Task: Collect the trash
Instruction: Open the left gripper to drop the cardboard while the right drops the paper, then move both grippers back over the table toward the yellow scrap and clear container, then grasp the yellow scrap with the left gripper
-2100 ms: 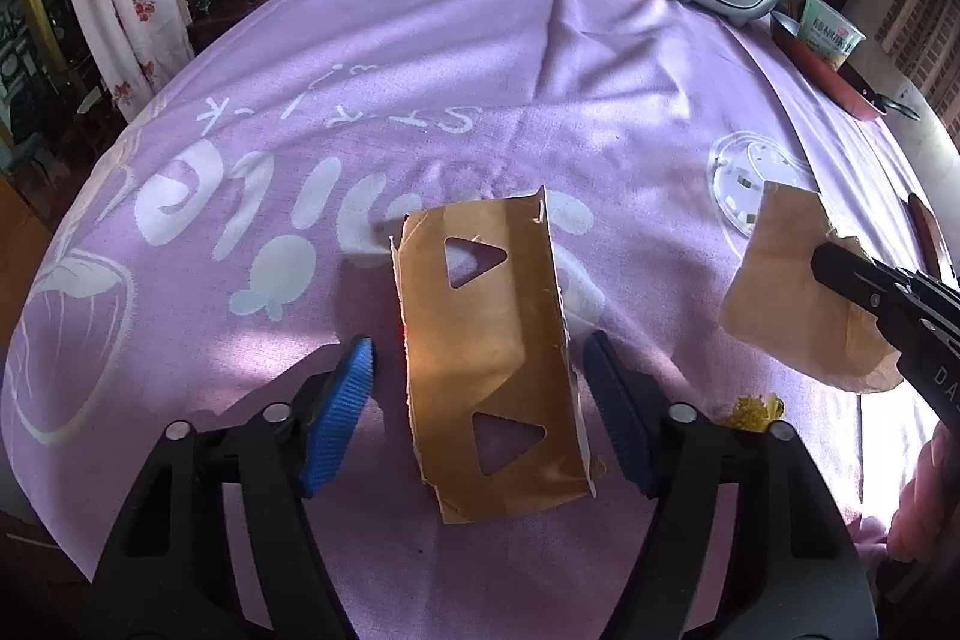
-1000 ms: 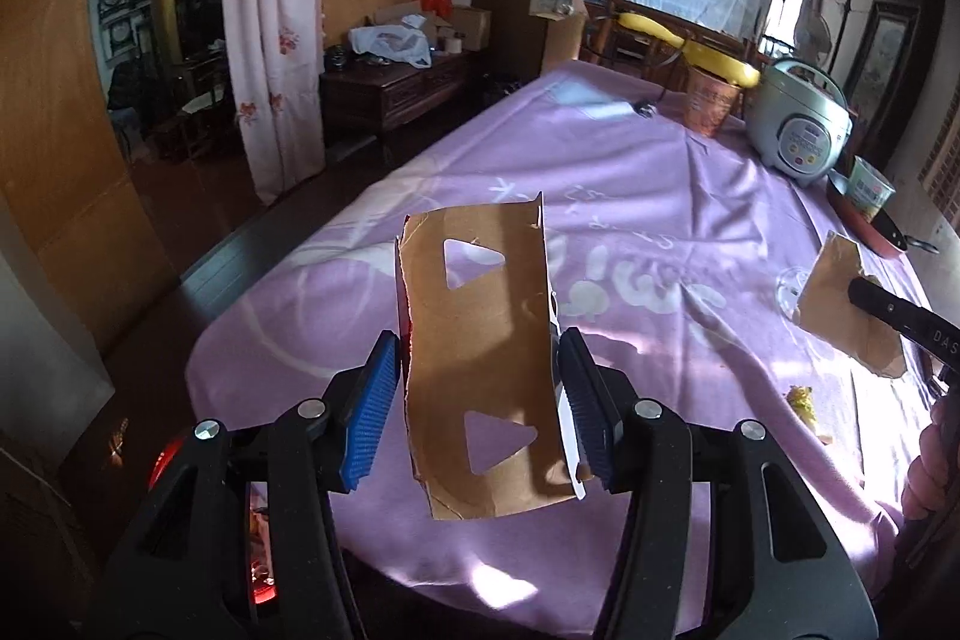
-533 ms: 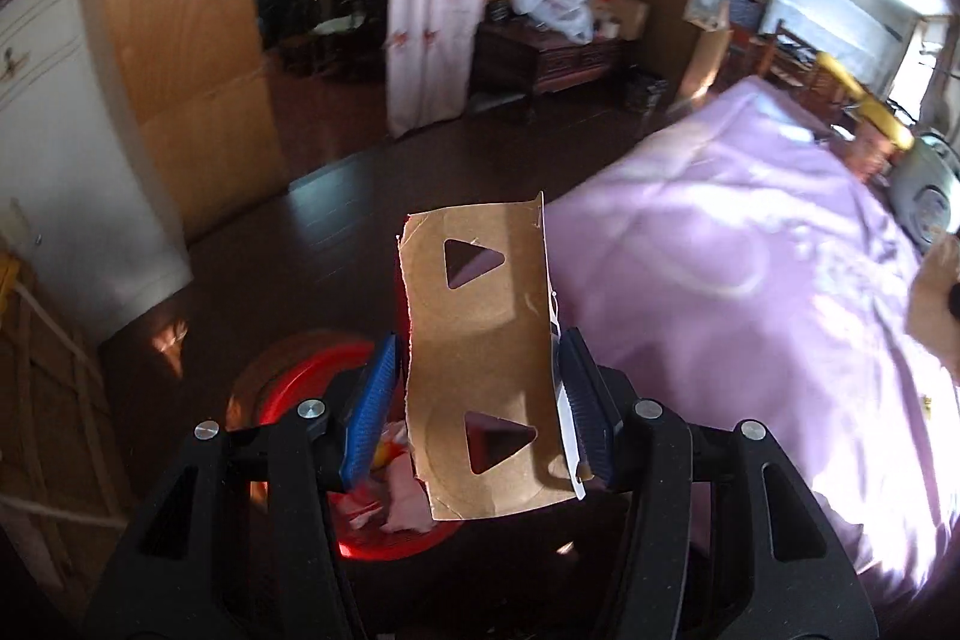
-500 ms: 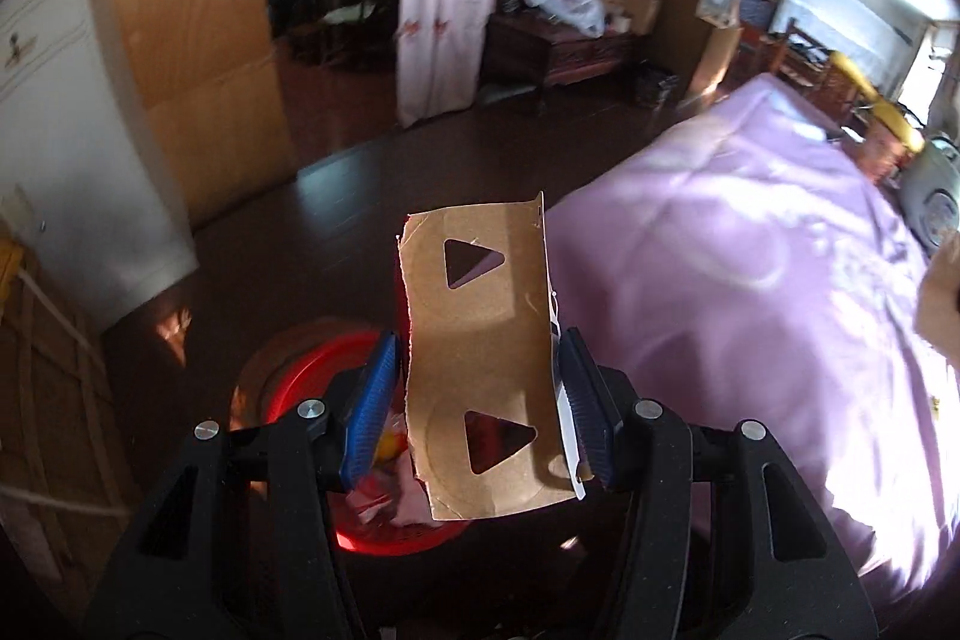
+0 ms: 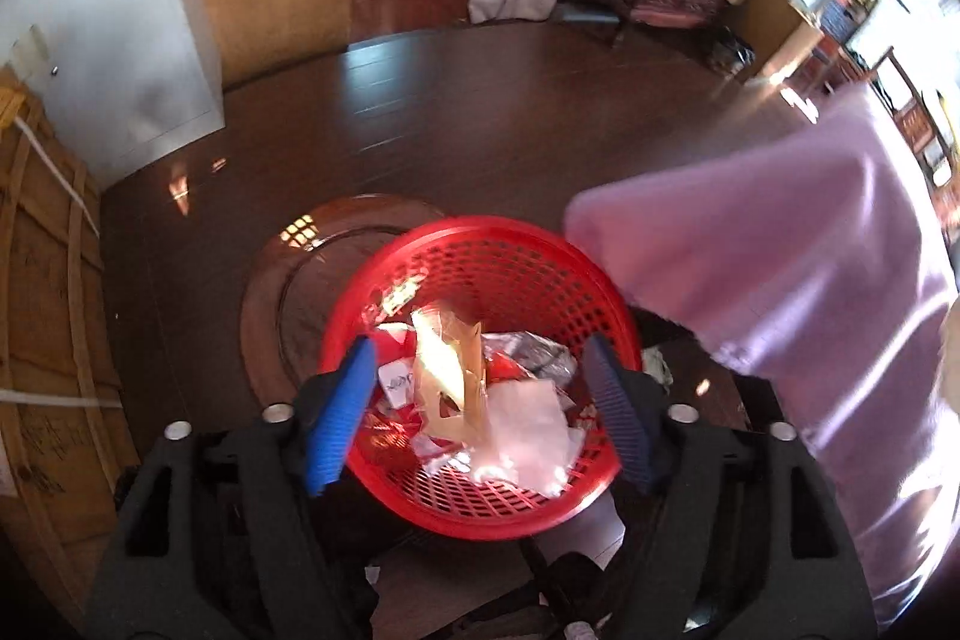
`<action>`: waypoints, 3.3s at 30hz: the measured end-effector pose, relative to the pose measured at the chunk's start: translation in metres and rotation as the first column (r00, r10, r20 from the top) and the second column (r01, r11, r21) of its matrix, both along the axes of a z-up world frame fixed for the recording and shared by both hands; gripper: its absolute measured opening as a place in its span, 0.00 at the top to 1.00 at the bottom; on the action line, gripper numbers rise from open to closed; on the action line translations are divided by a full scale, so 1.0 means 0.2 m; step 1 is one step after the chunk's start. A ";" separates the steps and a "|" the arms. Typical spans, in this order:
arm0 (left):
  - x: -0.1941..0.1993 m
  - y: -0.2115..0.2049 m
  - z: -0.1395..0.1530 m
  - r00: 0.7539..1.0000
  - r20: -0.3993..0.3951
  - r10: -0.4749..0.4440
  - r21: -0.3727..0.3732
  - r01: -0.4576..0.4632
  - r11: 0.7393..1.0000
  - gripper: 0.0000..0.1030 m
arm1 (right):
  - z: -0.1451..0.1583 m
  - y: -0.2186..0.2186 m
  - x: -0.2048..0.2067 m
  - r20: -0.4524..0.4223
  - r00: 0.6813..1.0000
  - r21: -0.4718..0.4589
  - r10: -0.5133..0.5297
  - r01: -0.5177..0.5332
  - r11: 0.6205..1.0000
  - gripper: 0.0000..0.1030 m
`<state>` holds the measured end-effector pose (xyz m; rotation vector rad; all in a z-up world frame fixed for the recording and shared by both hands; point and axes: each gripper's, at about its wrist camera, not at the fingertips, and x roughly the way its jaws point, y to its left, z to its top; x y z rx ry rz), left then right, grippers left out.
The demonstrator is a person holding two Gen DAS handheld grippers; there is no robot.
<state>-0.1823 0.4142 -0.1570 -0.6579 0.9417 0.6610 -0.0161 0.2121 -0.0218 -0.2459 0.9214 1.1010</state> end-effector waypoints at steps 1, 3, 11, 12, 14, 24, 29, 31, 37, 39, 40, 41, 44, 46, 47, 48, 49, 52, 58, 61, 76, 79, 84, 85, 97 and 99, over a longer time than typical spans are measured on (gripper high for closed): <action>0.01 -0.01 -0.01 1.000 0.000 0.013 0.005 -0.013 1.000 0.26 | -0.02 0.05 -0.03 -0.003 1.000 -0.012 0.020 -0.020 1.000 0.94; -0.02 0.03 -0.01 0.999 -0.008 0.042 0.024 -0.042 0.999 0.23 | -0.07 0.15 -0.07 -0.009 0.998 -0.040 0.057 -0.058 0.998 0.93; -0.08 0.14 0.00 0.993 -0.018 0.116 0.043 -0.115 0.992 0.20 | -0.23 0.50 -0.22 -0.049 0.985 -0.137 0.165 -0.170 0.976 0.71; -0.09 0.15 0.00 0.993 -0.014 0.120 0.041 -0.119 0.992 0.20 | -0.23 0.52 -0.22 -0.046 0.985 -0.137 0.166 -0.171 0.976 0.70; -0.10 0.17 0.00 0.992 -0.010 0.125 0.042 -0.124 0.991 0.20 | -0.22 0.53 -0.24 -0.043 0.985 -0.127 0.170 -0.174 0.976 0.70; -0.05 0.14 0.02 0.993 -0.026 0.112 0.063 -0.110 0.992 0.19 | -0.16 0.34 -0.14 -0.026 0.994 -0.072 0.102 -0.104 0.992 0.70; -0.01 0.07 0.08 0.996 -0.030 0.086 0.100 -0.083 0.992 0.19 | -0.13 0.21 -0.10 -0.026 0.997 -0.037 0.068 -0.069 0.997 0.66; 0.00 0.04 0.10 0.997 -0.032 0.073 0.116 -0.068 0.991 0.19 | -0.12 0.17 -0.07 -0.021 0.998 -0.027 0.056 -0.056 0.998 0.64; 0.06 -0.08 0.20 0.998 -0.044 0.034 0.170 -0.026 0.985 0.16 | -0.08 0.03 -0.02 -0.021 1.000 0.008 0.020 -0.020 1.000 0.60; 0.08 -0.13 0.22 0.999 -0.047 0.020 0.188 -0.010 0.982 0.15 | -0.07 -0.02 0.00 -0.020 1.000 0.023 0.005 -0.005 1.000 0.59; 0.09 -0.15 0.24 0.999 -0.049 0.012 0.197 -0.003 0.980 0.15 | -0.06 -0.05 0.01 -0.020 1.000 0.031 -0.003 0.003 1.000 0.59; 0.10 -0.18 0.26 0.999 -0.050 0.004 0.207 0.006 0.978 0.14 | -0.05 -0.08 0.03 -0.020 1.000 0.039 -0.011 0.012 0.999 0.59; 0.13 -0.25 0.31 0.998 -0.054 -0.021 0.234 0.033 0.972 0.14 | -0.02 -0.18 0.06 -0.018 0.999 0.064 -0.038 0.039 0.997 0.58; 0.16 -0.32 0.34 0.998 -0.056 -0.038 0.253 0.051 0.966 0.13 | -0.01 -0.25 0.08 -0.015 0.998 0.081 -0.057 0.058 0.995 0.57; 0.18 -0.34 0.35 0.997 -0.056 -0.048 0.262 0.061 0.963 0.13 | 0.00 -0.29 0.09 -0.013 0.998 0.090 -0.069 0.069 0.993 0.56; 0.20 -0.37 0.37 0.997 -0.056 -0.058 0.272 0.072 0.960 0.12 | 0.01 -0.33 0.10 -0.011 0.997 0.098 -0.080 0.080 0.992 0.55; 0.22 -0.40 0.39 0.996 -0.056 -0.069 0.280 0.083 0.956 0.12 | 0.01 -0.37 0.11 -0.008 0.996 0.106 -0.092 0.093 0.990 0.55; 0.27 -0.50 0.44 0.993 -0.056 -0.108 0.304 0.120 0.945 0.11 | 0.04 -0.50 0.16 -0.008 0.991 0.129 -0.135 0.134 0.982 0.53; 0.45 -0.74 0.54 0.974 -0.069 -0.215 0.363 0.225 0.904 0.10 | 0.09 -0.79 0.27 -0.002 0.970 0.178 -0.244 0.240 0.954 0.50; 0.55 -0.88 0.56 0.959 -0.080 -0.273 0.382 0.282 0.880 0.09 | 0.10 -0.96 0.32 0.004 0.951 0.190 -0.308 0.301 0.934 0.48; 1.09 -1.65 0.56 0.785 -0.122 -0.607 0.363 0.604 0.709 0.08 | 0.07 -1.87 0.73 0.070 0.740 0.165 -0.669 0.653 0.739 0.47; 1.17 -1.86 0.55 0.726 -0.148 -0.672 0.380 0.669 0.639 0.08 | 0.02 -1.96 0.82 0.080 0.691 0.164 -0.718 0.702 0.693 0.47; 1.28 -2.14 0.53 0.623 -0.174 -0.763 0.395 0.754 0.525 0.08 | -0.03 -2.10 0.87 0.036 0.648 0.154 -0.761 0.748 0.645 0.46; 1.29 -2.18 0.53 0.601 -0.172 -0.781 0.395 0.768 0.504 0.08 | -0.02 -2.12 0.86 0.043 0.635 0.162 -0.772 0.758 0.632 0.46; 1.45 -2.42 0.40 0.471 -0.154 -0.868 0.309 0.858 0.411 0.28 | 0.03 -2.25 0.84 0.013 0.569 0.204 -0.822 0.804 0.559 0.42; 1.46 -2.44 0.39 0.459 -0.151 -0.876 0.307 0.864 0.399 0.34 | 0.02 -2.25 0.84 0.004 0.570 0.200 -0.822 0.805 0.559 0.42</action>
